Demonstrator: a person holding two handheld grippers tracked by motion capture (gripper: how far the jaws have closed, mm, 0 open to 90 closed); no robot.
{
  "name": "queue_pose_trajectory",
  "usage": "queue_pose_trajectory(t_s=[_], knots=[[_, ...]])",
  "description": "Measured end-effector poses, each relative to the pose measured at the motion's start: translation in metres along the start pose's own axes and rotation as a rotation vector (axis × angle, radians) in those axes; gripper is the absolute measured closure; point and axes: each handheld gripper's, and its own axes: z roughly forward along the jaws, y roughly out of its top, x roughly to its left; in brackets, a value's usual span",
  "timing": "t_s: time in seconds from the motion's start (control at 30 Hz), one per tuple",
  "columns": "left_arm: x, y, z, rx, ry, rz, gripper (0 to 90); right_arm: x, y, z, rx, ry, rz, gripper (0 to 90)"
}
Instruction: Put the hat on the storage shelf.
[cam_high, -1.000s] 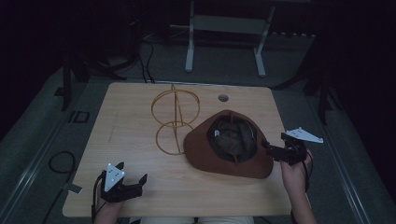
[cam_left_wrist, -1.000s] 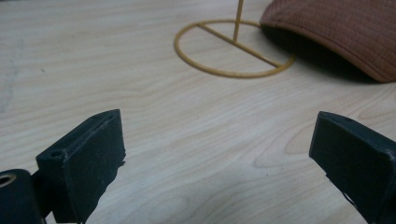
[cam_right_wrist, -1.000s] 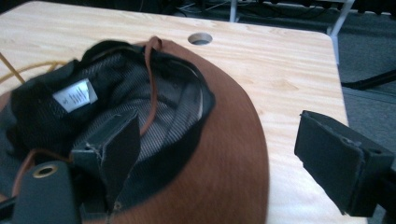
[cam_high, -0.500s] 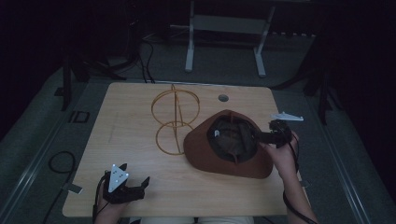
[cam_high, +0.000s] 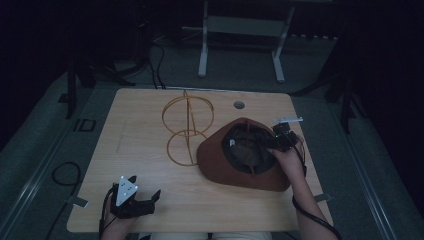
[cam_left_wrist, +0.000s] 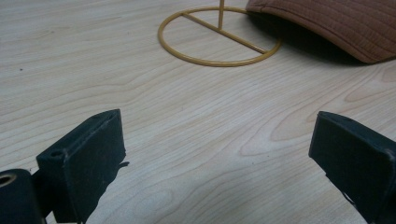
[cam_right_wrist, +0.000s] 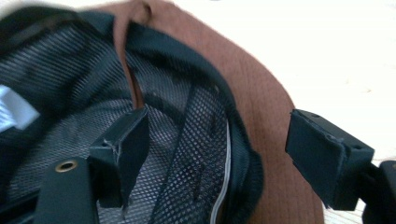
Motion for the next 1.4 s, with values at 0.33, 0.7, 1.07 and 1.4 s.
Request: queue_pose_trajectory(t_s=[0.33,0.7,1.07,1.4], knots=[[0.0,0.0,0.001,0.006,0.004,0.001,4.2,0.005,-0.01,0.024,0.08,-0.054,-0.009,34.6],[-0.001,0.0,0.001,0.015,0.002,0.013,4.2,0.019,-0.014,0.036,0.129,-0.158,-0.102,55.6],[-0.002,-0.001,0.001,0.022,-0.003,0.011,5.0,0.013,-0.026,0.03,0.03,-0.195,-0.015,83.9],[-0.001,0.0,0.002,0.027,-0.021,0.004,6.2,0.005,-0.013,-0.02,-0.16,-0.113,0.099,84.4]])
